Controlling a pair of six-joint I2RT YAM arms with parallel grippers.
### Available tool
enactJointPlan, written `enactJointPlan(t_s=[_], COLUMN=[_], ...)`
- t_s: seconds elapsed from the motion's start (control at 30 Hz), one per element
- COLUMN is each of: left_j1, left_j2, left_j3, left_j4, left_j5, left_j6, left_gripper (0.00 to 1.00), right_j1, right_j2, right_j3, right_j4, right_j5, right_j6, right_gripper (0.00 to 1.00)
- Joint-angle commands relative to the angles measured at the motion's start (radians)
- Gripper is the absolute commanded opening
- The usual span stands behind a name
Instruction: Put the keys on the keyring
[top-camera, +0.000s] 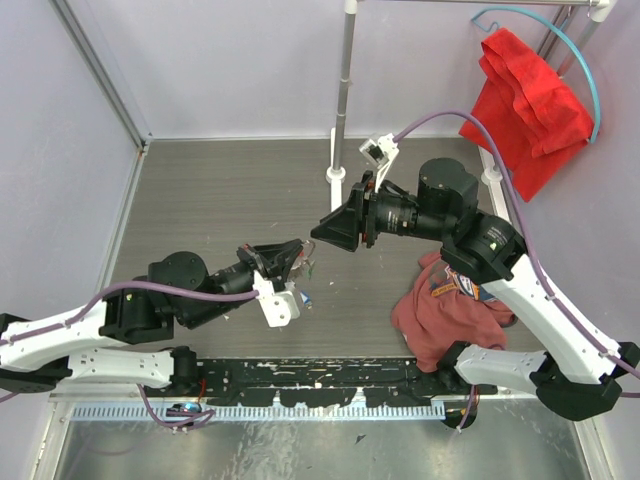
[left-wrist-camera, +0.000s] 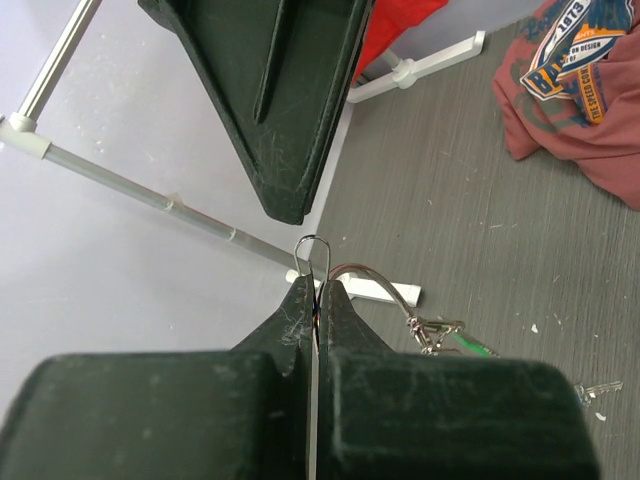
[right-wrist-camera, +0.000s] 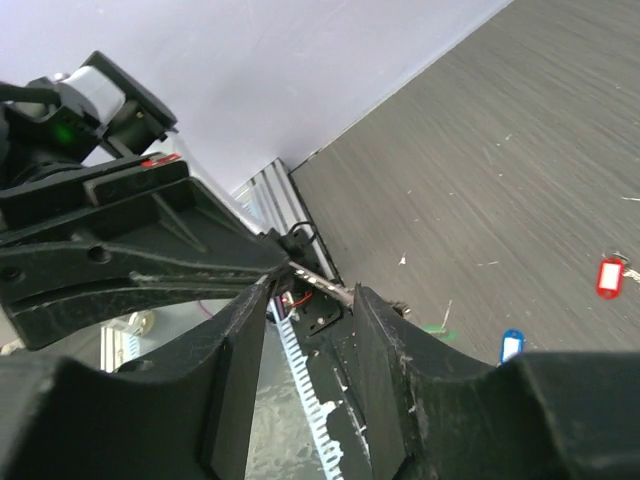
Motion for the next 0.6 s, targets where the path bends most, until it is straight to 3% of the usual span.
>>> enactJointPlan(t_s=[0.0, 0.57], left_j1=[-0.003, -0.003], left_j2=[0.002, 0.015], left_j3=[0.043, 0.051], left_j4=[0.023, 0.011], left_j5=[-0.024, -0.009], left_j6=[0.007, 0.008], left_gripper=[0.00, 0.00], right_j1=[0.006, 0.034], right_j2=[-0.022, -0.003], right_j3=[0.032, 0.002], right_j4=[0.032, 0.041], right_j5=[-0.100, -0.081], right_j6=[0.023, 0.018], right_gripper=[0.45, 0.37])
